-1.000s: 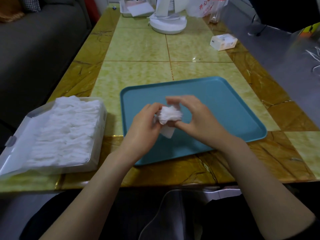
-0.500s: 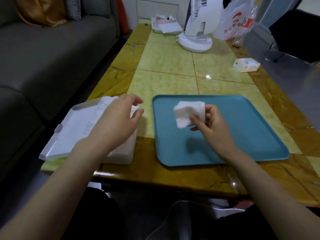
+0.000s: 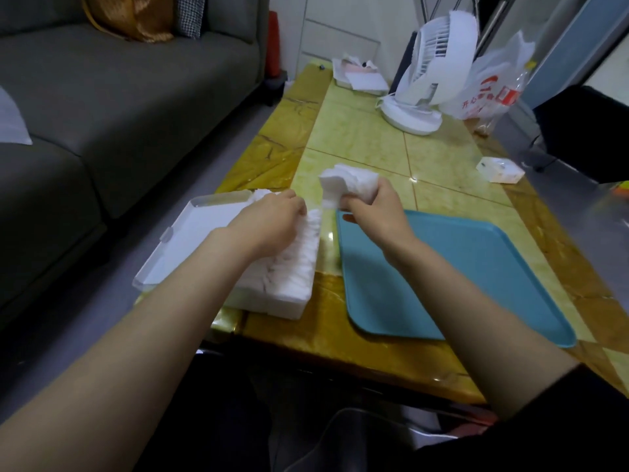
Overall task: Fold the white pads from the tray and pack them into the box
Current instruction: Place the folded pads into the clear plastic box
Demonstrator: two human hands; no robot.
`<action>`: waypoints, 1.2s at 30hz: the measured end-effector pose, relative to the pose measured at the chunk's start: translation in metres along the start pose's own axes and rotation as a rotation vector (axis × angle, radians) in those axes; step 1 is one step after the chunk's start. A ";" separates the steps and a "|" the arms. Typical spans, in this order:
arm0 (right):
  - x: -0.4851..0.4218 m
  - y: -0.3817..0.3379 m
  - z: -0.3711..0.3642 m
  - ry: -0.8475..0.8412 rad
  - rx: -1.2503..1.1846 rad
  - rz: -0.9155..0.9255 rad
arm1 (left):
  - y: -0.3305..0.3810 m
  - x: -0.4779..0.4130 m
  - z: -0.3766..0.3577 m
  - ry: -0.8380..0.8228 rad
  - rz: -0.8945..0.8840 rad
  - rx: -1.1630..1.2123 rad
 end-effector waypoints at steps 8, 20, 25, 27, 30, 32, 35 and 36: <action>0.009 -0.012 -0.043 -0.292 -0.146 -0.078 | -0.002 -0.004 -0.004 -0.084 0.091 0.029; -0.010 -0.003 -0.049 -0.189 -0.017 -0.064 | 0.006 0.002 0.003 -0.041 0.050 -0.055; -0.016 -0.004 -0.054 -0.281 0.304 0.155 | 0.001 0.002 0.000 -0.082 0.049 -0.048; -0.017 -0.013 -0.057 -0.321 0.434 0.293 | 0.000 0.004 -0.002 -0.105 0.050 -0.057; -0.014 -0.023 -0.064 -0.391 0.581 0.470 | -0.001 0.007 -0.001 -0.120 0.056 -0.061; -0.012 -0.025 -0.067 -0.420 0.679 0.547 | -0.001 0.008 -0.001 -0.128 0.054 -0.073; -0.010 -0.025 -0.070 -0.432 0.834 0.602 | 0.001 0.009 -0.001 -0.157 0.042 -0.100; -0.008 -0.026 -0.072 -0.439 0.893 0.628 | 0.001 0.010 -0.002 -0.163 0.041 -0.101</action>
Point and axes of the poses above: each hand's wrist, its own x-axis away from the middle knuckle, its own z-axis out of the back of the hand, y = z × x, the point moved 6 cm from there along -x, towards the middle knuckle, and after that the axes turned 13 degrees about y, right-handed, at the moved point
